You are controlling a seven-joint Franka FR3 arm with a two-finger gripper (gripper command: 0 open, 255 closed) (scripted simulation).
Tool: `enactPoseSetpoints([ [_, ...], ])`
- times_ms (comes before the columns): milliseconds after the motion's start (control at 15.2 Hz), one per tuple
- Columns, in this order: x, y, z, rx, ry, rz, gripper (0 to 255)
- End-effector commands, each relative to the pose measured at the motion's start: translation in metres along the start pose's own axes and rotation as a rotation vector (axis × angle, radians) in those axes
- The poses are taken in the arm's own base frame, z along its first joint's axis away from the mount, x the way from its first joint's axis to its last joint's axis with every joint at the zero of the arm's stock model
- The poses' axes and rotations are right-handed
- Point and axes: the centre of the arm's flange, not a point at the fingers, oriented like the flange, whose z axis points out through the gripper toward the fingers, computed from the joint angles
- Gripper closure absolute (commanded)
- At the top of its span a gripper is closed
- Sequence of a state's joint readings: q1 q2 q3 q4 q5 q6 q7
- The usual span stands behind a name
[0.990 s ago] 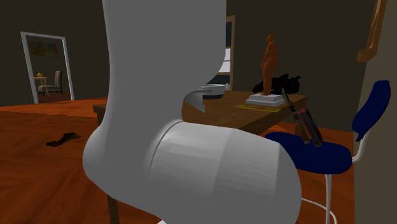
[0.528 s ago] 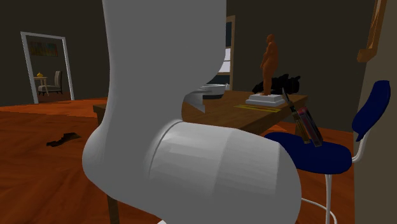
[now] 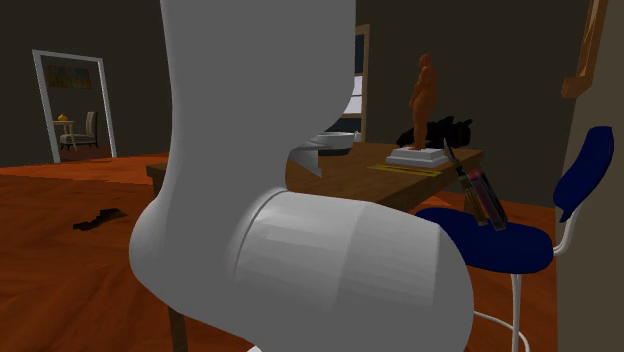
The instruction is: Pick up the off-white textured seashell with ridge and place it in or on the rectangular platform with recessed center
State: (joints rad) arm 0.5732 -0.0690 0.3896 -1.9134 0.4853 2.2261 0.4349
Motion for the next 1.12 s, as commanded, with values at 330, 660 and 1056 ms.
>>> enactPoseSetpoints([
  [330, 0.0, 0.001, 0.003, -0.005, -0.007, 0.002, 0],
  [660, 0.0, 0.001, -0.046, -0.005, -0.008, 0.002, 0],
  [1056, 0.0, 0.001, -0.046, -0.005, -0.008, 0.002, 0],
])
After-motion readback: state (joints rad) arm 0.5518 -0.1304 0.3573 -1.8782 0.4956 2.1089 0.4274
